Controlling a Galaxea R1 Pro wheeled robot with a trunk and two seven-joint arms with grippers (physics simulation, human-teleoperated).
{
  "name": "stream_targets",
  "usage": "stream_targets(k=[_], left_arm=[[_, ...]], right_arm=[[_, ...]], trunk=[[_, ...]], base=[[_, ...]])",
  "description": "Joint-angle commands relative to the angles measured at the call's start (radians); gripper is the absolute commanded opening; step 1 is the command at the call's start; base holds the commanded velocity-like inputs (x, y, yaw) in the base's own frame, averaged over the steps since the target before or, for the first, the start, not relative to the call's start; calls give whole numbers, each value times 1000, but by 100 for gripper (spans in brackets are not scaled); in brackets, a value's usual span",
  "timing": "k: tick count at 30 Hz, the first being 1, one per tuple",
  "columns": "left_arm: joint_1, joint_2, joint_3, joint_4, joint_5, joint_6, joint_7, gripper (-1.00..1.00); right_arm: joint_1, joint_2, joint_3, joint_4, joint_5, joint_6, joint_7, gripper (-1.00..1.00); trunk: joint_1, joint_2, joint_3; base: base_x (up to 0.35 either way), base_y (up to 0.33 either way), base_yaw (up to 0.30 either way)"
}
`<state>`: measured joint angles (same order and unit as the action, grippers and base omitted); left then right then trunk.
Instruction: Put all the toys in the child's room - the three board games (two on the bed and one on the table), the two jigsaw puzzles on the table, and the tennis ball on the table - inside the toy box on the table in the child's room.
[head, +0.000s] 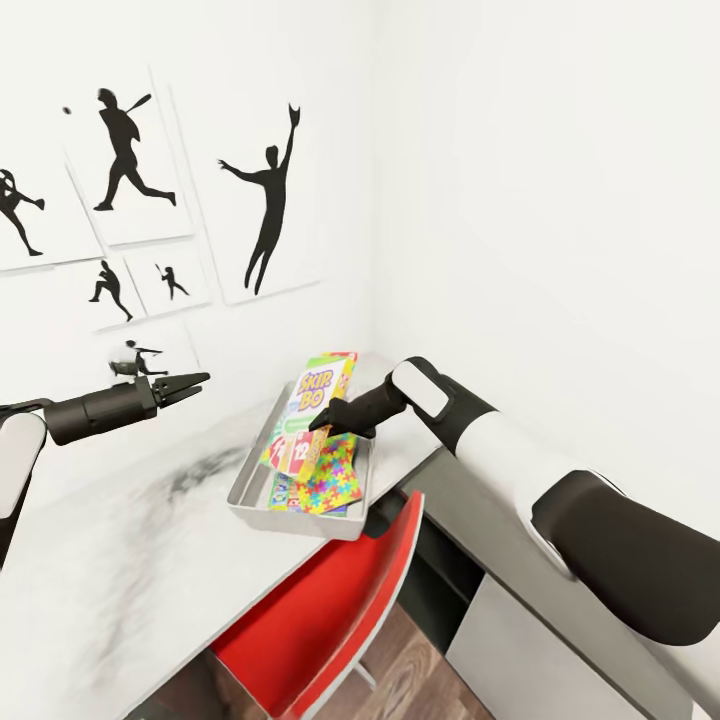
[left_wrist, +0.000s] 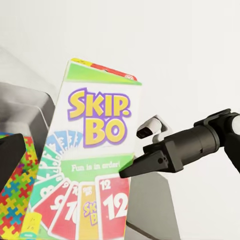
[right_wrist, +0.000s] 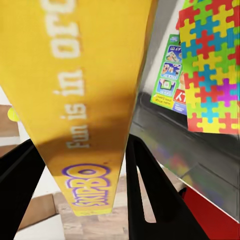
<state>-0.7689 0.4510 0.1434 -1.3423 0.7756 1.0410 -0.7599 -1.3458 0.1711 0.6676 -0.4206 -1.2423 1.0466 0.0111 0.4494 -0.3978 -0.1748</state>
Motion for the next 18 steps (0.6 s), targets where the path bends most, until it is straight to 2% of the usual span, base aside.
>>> stream_targets(k=[1, 5, 11, 18], left_arm=[[-1, 0, 1, 0, -4, 4, -6, 100], [0, 0, 1, 0, -3, 4, -6, 100], [0, 0, 0, 0, -2, 4, -6, 100], [0, 0, 1, 0, -3, 4, -6, 100]], right_arm=[[-1, -1, 6, 0, -2, 1, 1, -100], [-1, -1, 6, 0, -2, 1, 1, -100], [-1, -2, 6, 2, -2, 1, 1, -100], [0, -1, 7, 4, -1, 1, -1, -100]], trunk=[[1, -2, -2], [1, -2, -2], [1, -2, -3], [1, -2, -3]], base=[[3, -197, 5], [1, -172, 7], [0, -27, 157], [-62, -88, 39]])
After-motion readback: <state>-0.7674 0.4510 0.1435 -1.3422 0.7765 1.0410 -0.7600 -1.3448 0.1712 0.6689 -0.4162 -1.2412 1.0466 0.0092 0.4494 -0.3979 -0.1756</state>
